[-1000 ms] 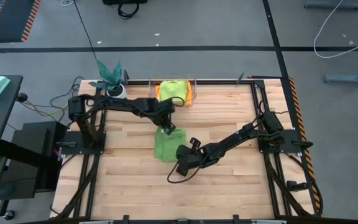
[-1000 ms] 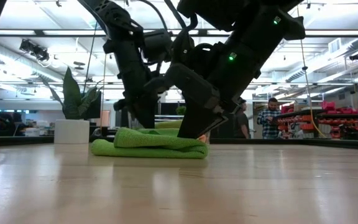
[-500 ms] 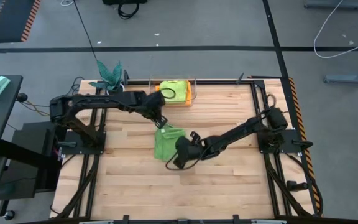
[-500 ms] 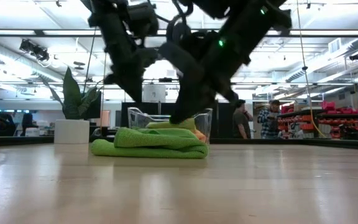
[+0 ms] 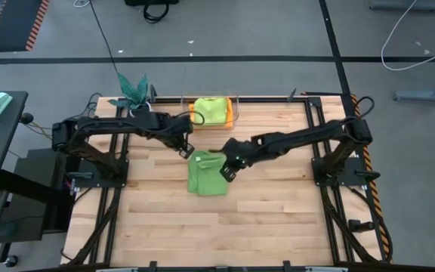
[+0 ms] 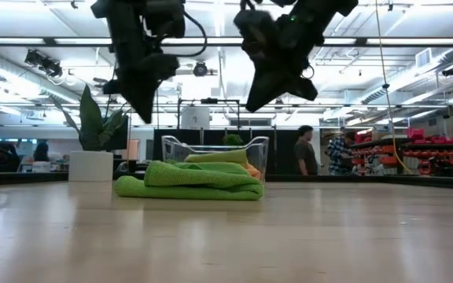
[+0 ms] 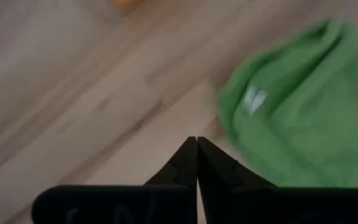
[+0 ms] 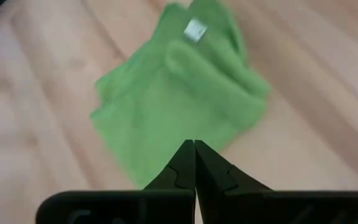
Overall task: Fold microfiber towels
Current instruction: Put the green towel into the transparent bin
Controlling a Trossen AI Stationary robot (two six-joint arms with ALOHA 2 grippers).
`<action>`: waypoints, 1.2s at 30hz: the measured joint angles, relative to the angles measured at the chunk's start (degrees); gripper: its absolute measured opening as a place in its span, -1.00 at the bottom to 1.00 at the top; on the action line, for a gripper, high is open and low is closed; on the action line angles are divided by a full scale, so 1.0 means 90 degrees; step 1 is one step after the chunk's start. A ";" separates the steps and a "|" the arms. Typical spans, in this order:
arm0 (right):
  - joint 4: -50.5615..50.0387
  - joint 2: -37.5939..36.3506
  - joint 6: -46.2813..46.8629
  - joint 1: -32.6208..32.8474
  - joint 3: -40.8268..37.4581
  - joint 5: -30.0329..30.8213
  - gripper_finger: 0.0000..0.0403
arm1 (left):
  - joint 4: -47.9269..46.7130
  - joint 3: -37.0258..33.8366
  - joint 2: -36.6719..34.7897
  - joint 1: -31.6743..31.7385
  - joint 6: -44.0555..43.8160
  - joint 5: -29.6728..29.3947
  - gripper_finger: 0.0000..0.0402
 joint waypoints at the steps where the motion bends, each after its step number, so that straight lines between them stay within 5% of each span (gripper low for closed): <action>1: -0.0073 -0.0048 -0.0018 -0.0089 0.0000 -0.0261 -0.98 | -0.0087 -0.0066 0.0003 -0.0040 -0.0014 0.0011 -0.95; 16: -0.0427 -0.0117 0.0641 -0.0807 -0.0470 -0.2595 -0.51 | 0.0088 -0.0642 -0.0034 -0.0286 -0.0408 0.0015 -0.88; 21: 0.1453 -0.0235 0.1653 -0.0834 -0.1465 -0.3302 -0.35 | 0.0131 -0.0642 -0.0034 -0.0333 -0.0465 0.0015 -0.96; 26: 0.3318 -0.0186 0.2587 -0.0829 -0.2315 -0.3258 -0.27 | 0.0423 -0.0642 -0.0034 -0.0330 -0.0463 0.0015 -0.95; 36: 0.3837 -0.0182 0.2767 -0.1057 -0.3107 -0.2841 -0.25 | 0.0983 -0.0642 -0.0031 -0.0330 -0.0465 0.0280 -0.87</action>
